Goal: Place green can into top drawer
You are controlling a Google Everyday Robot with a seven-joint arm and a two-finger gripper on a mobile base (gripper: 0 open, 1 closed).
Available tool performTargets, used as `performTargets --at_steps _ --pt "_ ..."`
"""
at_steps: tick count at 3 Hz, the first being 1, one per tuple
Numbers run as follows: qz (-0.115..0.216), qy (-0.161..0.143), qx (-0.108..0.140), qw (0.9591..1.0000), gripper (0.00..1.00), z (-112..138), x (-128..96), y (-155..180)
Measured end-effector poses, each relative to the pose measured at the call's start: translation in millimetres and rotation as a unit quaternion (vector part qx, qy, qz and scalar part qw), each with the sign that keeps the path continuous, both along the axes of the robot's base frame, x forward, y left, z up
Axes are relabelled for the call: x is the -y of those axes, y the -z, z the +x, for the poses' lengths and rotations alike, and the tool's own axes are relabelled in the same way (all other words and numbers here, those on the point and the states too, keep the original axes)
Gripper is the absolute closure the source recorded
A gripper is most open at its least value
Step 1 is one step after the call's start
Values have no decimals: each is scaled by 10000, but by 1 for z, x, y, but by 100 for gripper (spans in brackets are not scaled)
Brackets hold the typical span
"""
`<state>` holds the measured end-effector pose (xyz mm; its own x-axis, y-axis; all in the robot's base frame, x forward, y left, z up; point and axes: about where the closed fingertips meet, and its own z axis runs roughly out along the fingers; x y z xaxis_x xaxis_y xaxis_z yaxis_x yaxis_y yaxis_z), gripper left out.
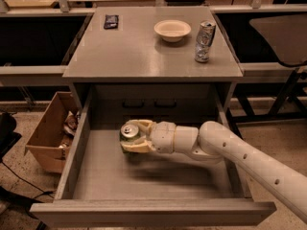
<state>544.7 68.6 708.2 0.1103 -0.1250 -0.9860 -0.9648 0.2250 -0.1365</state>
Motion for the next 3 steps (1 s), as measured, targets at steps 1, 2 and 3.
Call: performTargets --at_steps 1,2,3 --pt "0 0 0 10000 6 0 0 0" --pt "0 -1 0 10000 0 0 0 0" --pt "0 -1 0 10000 0 0 0 0"
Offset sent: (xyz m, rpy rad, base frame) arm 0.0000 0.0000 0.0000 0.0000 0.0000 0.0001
